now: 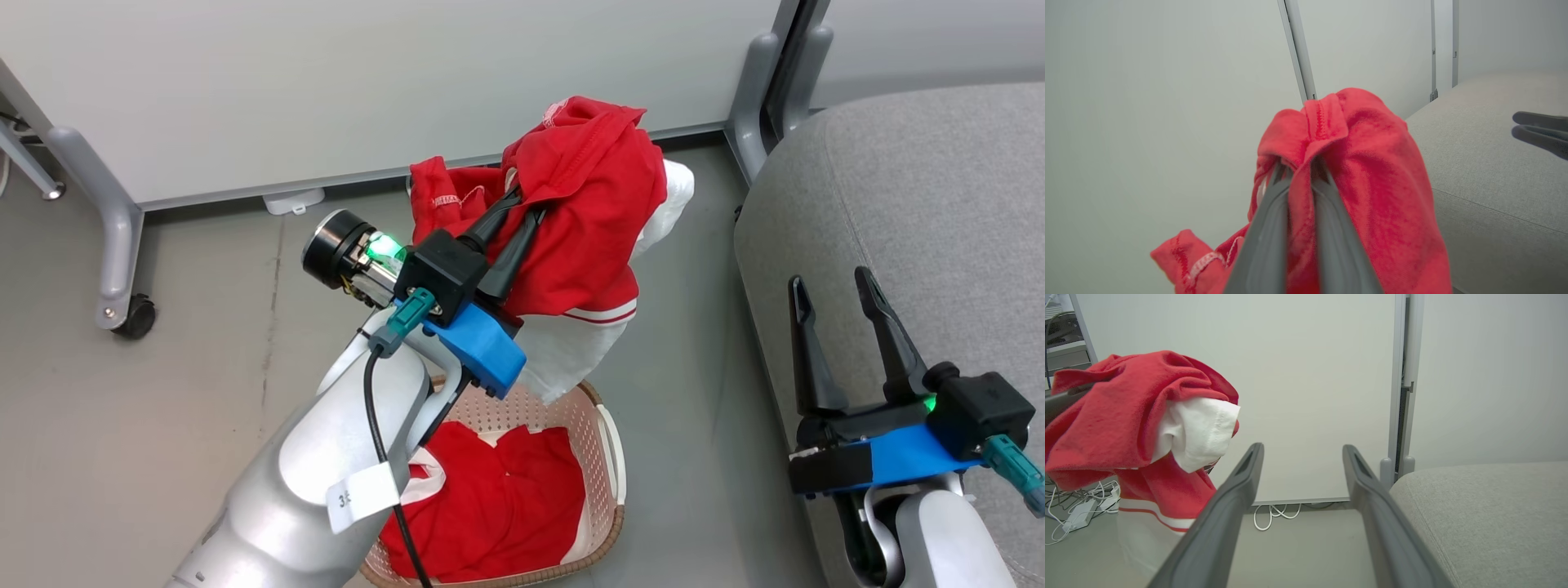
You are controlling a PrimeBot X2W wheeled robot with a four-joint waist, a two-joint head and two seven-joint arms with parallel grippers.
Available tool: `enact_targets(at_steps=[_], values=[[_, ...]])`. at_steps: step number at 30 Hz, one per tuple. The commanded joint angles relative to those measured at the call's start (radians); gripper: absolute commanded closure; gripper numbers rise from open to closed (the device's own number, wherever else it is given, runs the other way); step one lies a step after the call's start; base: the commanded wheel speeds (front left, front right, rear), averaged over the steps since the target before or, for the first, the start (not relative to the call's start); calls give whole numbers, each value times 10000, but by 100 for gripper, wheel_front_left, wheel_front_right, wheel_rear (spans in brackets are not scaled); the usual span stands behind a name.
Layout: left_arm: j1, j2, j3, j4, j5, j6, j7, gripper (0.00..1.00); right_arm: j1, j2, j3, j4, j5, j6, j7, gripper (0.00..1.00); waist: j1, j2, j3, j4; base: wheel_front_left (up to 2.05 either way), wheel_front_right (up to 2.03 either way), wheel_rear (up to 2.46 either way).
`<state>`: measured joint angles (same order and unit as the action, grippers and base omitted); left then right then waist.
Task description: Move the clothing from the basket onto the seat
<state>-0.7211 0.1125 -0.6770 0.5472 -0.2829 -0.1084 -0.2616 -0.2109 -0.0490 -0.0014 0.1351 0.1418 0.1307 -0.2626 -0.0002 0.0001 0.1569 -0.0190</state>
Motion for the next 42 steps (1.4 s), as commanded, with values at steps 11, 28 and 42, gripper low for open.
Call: enact_targets(at_steps=[11,28,42], values=[[190,-96,294,-171,298,-144,-51,100,144,-25,483,99,-116,3,-35,0,2,-1,-199,159,0,0,0],[-151,-513,-301,-564,361,-226,-51,100,-1423,-827,2955,2119,-1061,1,-35,0,2,-1,-217,802,0,0,0],[-290,-622,-965,-1049,111,-221,-51,100,-2574,-1051,3449,3587,-1755,1,-35,0,2,-1,-147,1395,0,0,0]])
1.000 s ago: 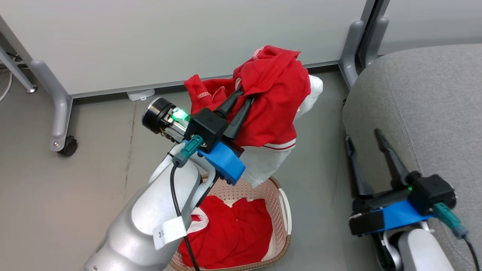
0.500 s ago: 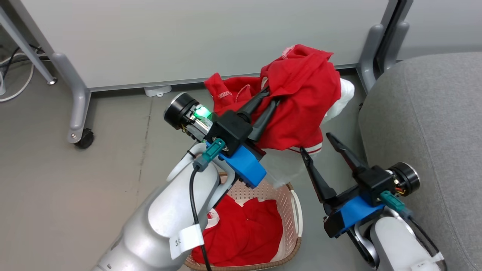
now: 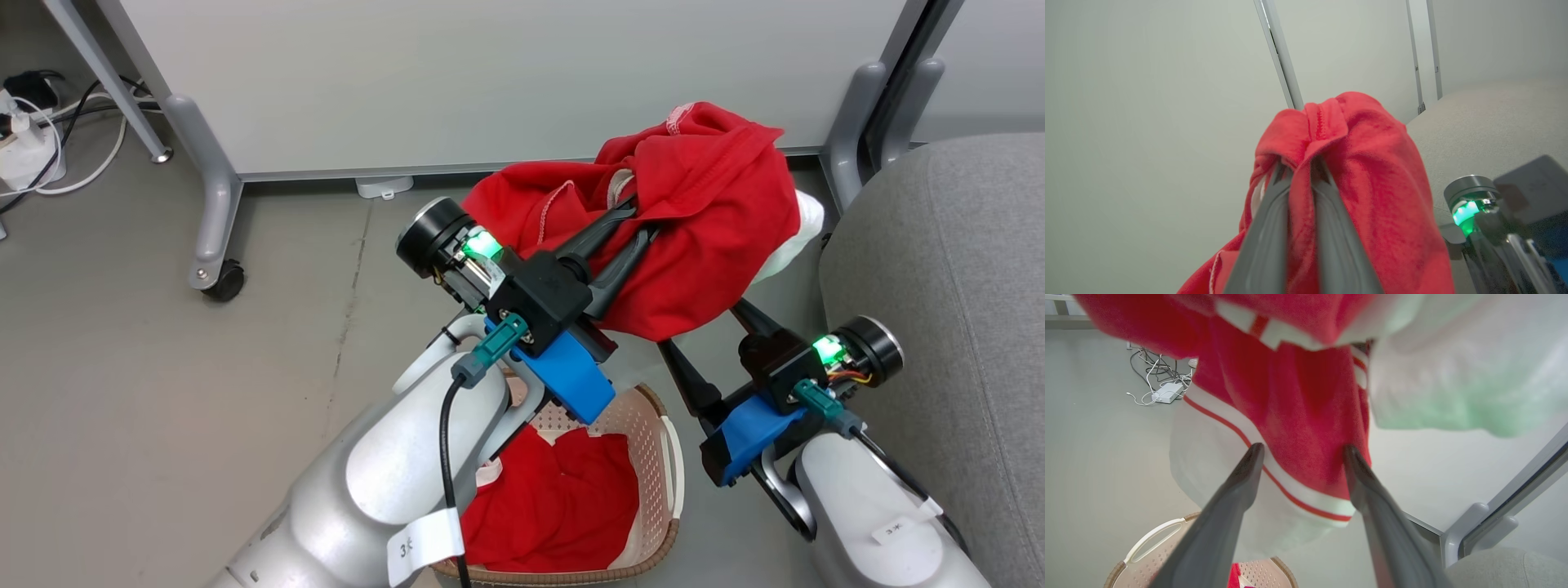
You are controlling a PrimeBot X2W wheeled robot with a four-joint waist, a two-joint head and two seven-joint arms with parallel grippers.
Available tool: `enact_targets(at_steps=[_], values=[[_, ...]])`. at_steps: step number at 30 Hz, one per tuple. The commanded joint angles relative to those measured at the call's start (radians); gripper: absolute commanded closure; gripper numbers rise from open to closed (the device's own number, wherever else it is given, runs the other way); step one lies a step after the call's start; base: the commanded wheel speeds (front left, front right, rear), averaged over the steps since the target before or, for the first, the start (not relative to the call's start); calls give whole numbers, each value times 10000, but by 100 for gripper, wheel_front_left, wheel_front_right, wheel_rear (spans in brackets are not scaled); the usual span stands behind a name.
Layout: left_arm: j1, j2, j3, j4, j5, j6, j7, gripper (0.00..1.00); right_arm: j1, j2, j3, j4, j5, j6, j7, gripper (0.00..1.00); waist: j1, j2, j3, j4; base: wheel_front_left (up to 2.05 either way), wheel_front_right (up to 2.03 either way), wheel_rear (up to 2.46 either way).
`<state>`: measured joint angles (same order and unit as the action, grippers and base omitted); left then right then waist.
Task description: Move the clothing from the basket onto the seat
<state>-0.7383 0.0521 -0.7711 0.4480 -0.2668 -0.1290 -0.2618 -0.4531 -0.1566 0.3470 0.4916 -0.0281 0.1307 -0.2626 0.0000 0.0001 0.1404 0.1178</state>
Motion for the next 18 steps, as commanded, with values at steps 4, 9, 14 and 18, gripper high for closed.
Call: enact_targets(at_steps=[4,9,14,18], values=[[-230,-19,-133,-177,-173,-17,-50,100,-357,102,-164,15,-89,1,-35,0,0,-1,69,85,0,0,0],[-354,-20,-221,-267,-260,-17,-50,100,-534,40,-49,170,-313,1,-35,0,0,-1,97,121,0,0,0],[-462,-21,-347,-448,-350,13,-50,100,-774,73,33,470,-412,1,-35,0,0,-1,142,150,0,0,0],[-490,-20,-403,-537,-423,60,-50,100,-935,159,-91,908,-365,1,-35,100,0,-1,165,194,0,0,0]])
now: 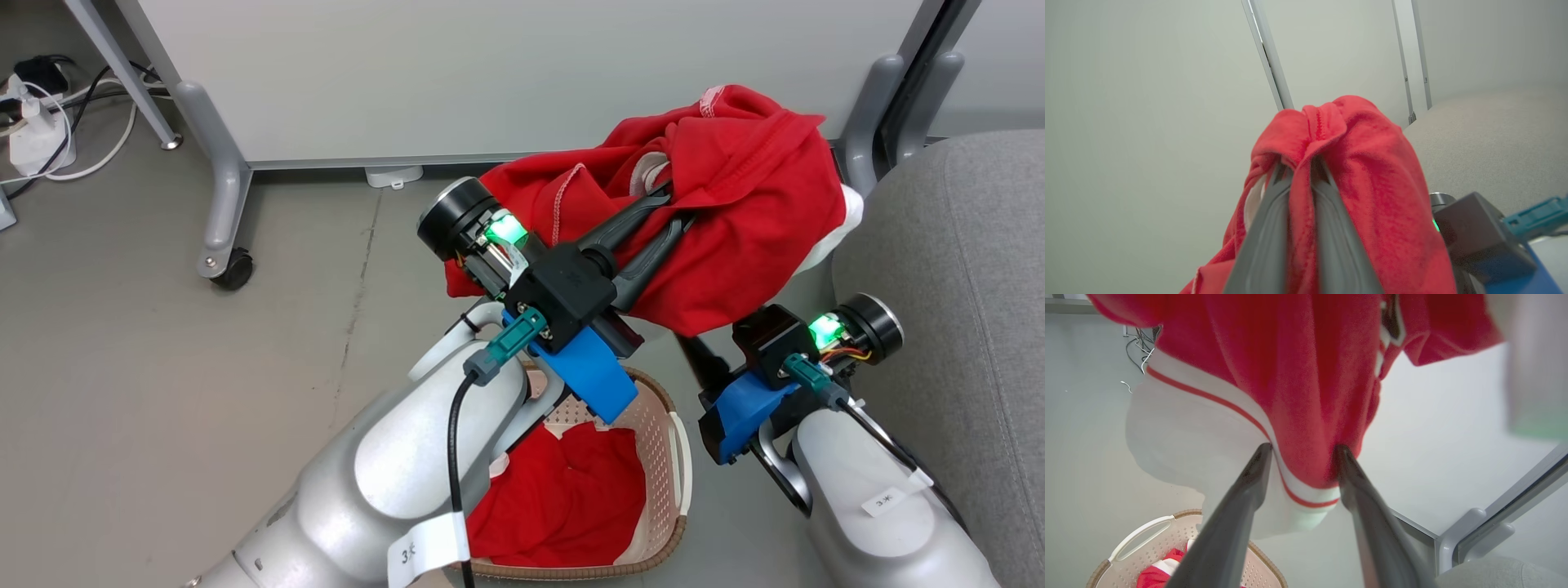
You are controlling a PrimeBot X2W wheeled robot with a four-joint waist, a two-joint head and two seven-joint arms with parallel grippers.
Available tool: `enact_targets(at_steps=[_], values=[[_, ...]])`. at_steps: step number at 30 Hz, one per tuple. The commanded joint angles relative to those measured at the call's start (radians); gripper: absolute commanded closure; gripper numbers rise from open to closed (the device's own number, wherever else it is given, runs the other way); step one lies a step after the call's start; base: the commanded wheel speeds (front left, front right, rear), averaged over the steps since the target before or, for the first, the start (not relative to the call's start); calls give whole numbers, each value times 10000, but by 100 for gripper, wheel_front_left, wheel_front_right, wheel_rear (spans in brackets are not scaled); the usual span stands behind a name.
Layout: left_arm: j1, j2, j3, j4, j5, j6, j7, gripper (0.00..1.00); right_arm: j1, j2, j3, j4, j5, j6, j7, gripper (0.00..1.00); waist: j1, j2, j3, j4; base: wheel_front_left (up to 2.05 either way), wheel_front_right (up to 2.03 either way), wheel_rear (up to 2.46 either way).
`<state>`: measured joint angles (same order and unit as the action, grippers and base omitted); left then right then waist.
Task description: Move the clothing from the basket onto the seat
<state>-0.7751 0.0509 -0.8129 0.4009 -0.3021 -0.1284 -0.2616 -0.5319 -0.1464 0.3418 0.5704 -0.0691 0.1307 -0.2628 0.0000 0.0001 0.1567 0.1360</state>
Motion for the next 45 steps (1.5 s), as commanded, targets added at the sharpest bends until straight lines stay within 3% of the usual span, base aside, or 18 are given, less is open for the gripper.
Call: enact_targets(at_steps=[1,21,22,23,45], values=[[-128,-7,8,-69,-66,64,-52,100,-204,70,-43,167,58,1,-33,100,0,-1,6,21,0,0,0],[-102,-7,211,141,56,146,-52,100,21,51,223,-86,674,1,-33,100,0,-1,64,-172,0,0,0],[-109,-7,246,106,61,182,-52,61,20,40,235,-90,700,1,-33,100,0,-1,77,-175,0,0,0],[-132,-9,259,48,112,225,-52,0,18,33,246,-100,729,1,-33,100,0,-1,91,-177,0,0,0],[46,-6,624,-149,496,285,-41,0,28,78,48,-550,1095,1,-33,100,0,-1,427,-495,0,0,0]])
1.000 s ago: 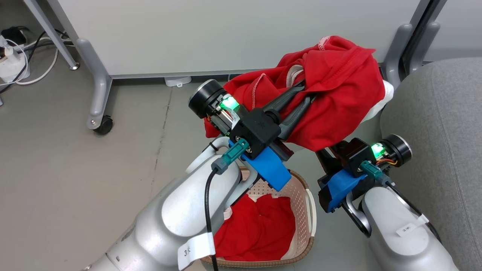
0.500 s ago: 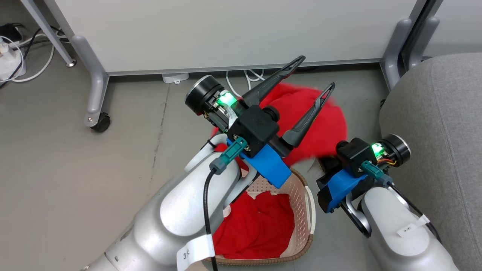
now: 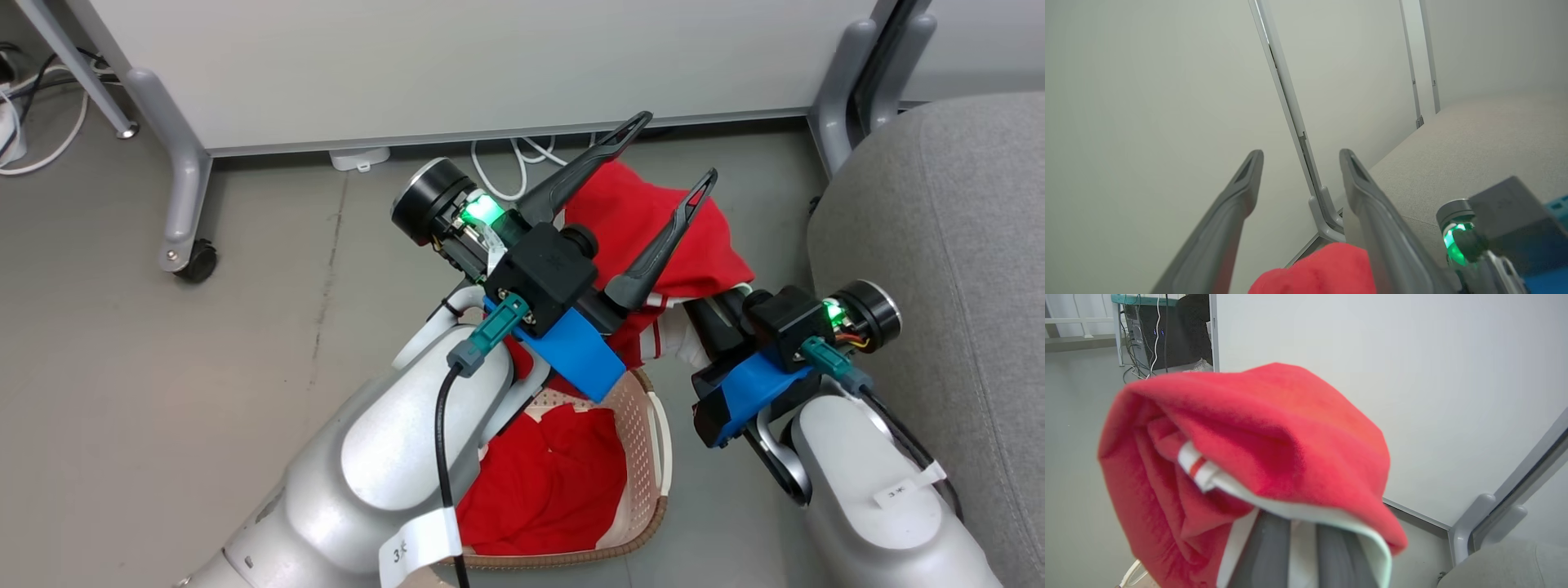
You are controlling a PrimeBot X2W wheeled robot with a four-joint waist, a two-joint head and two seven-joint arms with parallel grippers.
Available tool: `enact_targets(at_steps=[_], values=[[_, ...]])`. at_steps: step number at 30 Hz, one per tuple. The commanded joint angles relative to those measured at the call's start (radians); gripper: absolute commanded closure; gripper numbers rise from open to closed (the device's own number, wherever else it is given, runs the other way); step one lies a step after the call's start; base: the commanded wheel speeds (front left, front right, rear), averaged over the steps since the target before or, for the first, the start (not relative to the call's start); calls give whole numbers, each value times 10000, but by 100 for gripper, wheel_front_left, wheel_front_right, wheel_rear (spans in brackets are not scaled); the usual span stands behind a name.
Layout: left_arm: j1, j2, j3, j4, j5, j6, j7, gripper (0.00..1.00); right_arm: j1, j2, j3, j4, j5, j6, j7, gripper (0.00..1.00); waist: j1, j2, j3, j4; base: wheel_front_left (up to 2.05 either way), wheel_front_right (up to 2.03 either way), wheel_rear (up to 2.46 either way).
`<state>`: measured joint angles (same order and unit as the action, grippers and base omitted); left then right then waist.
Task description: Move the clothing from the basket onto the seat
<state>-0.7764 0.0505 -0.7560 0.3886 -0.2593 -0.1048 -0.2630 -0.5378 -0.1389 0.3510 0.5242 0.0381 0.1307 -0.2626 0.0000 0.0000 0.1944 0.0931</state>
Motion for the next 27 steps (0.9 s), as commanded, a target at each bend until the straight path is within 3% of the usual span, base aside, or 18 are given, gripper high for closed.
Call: enact_targets(at_steps=[1,27], values=[[69,-2,72,-26,87,48,-28,0,97,18,-113,-165,60,1,-35,100,0,0,85,-128,0,0,0],[553,351,141,-138,766,-201,-27,0,1202,447,-3541,-2946,325,1,-36,100,0,0,1295,-3180,0,0,0]])
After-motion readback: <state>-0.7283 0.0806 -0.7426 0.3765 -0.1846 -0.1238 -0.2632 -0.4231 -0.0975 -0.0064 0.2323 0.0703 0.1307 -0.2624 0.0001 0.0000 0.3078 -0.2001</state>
